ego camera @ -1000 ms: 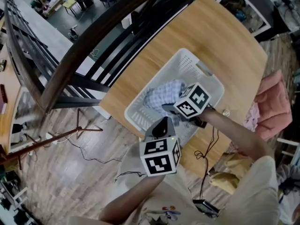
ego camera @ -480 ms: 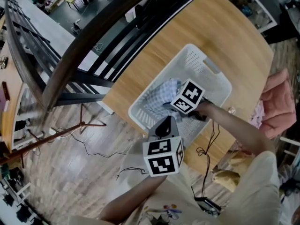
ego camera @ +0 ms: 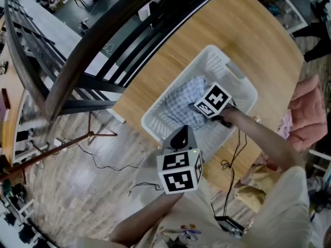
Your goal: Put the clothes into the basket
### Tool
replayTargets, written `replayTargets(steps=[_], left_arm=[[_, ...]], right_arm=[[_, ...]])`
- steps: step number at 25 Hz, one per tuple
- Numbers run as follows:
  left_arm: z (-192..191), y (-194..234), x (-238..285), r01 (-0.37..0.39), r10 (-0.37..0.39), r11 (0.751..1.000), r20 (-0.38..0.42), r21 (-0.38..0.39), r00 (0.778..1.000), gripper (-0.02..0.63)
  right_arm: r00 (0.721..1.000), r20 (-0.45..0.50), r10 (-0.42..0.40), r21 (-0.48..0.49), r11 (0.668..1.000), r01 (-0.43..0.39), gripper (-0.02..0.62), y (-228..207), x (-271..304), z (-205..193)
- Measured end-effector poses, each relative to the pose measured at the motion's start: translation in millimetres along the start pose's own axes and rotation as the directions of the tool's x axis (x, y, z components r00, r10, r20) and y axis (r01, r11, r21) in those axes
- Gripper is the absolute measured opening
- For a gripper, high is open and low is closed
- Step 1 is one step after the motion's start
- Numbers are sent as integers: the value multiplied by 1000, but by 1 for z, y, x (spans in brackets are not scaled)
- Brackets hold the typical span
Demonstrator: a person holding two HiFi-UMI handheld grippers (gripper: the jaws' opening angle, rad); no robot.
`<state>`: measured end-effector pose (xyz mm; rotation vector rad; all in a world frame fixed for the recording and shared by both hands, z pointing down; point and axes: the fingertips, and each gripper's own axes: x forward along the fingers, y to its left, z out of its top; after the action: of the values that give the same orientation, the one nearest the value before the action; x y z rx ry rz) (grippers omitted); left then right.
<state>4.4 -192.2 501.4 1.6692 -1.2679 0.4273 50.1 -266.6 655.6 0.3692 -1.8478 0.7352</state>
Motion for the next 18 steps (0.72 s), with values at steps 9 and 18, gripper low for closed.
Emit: replayTargets(steps=[9,18], left_arm=[[4,1,-1,6,-6,1000,-1,-11,1000,2],[2,-11,2,38,-38,999,-5,2,999,2]], right_arm=[[973,43,-227,48,973,225,310,-26,-25,0],[965,84,-247,64,968,242,310,-22,-43,2]])
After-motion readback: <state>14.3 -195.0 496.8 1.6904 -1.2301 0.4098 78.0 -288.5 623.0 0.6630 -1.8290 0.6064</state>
